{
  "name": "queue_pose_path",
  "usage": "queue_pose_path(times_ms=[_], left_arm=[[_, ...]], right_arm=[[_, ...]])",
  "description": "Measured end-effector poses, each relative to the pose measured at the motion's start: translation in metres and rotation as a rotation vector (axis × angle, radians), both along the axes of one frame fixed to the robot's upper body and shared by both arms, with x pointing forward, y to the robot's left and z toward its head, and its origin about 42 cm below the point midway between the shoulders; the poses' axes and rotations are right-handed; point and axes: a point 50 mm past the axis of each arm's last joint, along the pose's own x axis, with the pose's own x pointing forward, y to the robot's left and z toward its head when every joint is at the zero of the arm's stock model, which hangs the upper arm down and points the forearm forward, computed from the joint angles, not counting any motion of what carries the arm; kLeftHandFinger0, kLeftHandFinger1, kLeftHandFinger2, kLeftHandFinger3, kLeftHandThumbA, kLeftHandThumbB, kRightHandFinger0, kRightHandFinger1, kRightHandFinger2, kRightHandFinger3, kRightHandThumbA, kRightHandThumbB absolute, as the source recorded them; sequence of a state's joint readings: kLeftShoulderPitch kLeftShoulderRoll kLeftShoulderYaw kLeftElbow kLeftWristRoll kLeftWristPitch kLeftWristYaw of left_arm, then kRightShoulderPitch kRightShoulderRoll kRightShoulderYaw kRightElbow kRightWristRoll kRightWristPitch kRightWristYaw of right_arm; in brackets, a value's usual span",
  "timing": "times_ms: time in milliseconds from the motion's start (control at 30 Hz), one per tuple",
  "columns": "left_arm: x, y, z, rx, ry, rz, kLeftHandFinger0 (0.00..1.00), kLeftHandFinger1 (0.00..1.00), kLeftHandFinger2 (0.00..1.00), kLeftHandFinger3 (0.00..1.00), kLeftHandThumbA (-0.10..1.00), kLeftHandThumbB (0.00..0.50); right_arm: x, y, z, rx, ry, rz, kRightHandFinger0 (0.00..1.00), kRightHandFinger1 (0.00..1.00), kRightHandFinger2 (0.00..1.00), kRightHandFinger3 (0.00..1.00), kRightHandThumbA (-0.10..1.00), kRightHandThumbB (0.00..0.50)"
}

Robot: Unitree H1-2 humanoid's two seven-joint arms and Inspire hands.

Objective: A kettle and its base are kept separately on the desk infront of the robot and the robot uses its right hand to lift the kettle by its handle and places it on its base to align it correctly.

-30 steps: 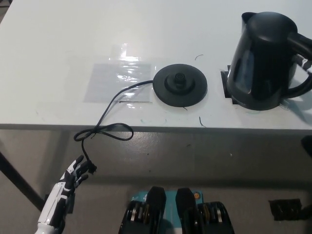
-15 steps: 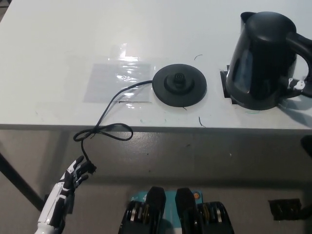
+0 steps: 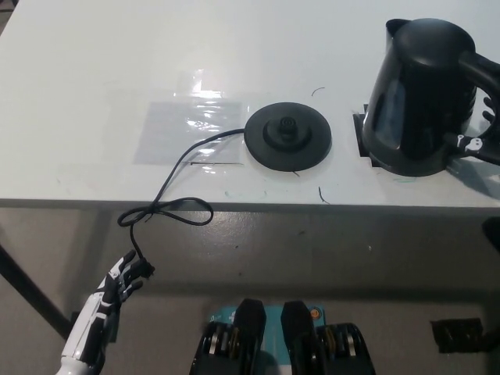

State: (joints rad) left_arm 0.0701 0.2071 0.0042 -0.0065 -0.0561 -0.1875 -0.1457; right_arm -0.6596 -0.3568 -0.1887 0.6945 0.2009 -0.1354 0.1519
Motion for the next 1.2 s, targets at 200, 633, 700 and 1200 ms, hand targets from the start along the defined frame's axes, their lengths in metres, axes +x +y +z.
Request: queue_pose_path(times_ms=[200, 633, 700, 1200], left_arm=[[0.001, 0.000, 0.000, -0.001, -0.001, -0.001, 1.00, 1.00, 1.00, 1.00, 0.99, 0.248], [0.004, 0.001, 0.003, 0.005, -0.007, -0.015, 1.00, 1.00, 1.00, 1.00, 0.98, 0.262], [0.004, 0.001, 0.003, 0.005, -0.007, -0.018, 1.00, 1.00, 1.00, 1.00, 0.99, 0.258], [0.008, 0.002, 0.005, 0.009, -0.013, -0.029, 1.00, 1.00, 1.00, 1.00, 0.98, 0.267]], right_arm=[[-0.003, 0.003, 0.001, 0.079, -0.105, -0.112, 0.00, 0.11, 0.38, 0.34, 0.01, 0.196], [-0.016, 0.020, 0.040, 0.296, -0.346, -0.283, 0.00, 0.19, 0.55, 0.35, -0.07, 0.171], [-0.017, 0.019, 0.042, 0.302, -0.353, -0.292, 0.00, 0.19, 0.55, 0.33, -0.10, 0.175], [-0.016, 0.023, 0.040, 0.355, -0.348, -0.350, 0.00, 0.04, 0.41, 0.38, -0.10, 0.097]])
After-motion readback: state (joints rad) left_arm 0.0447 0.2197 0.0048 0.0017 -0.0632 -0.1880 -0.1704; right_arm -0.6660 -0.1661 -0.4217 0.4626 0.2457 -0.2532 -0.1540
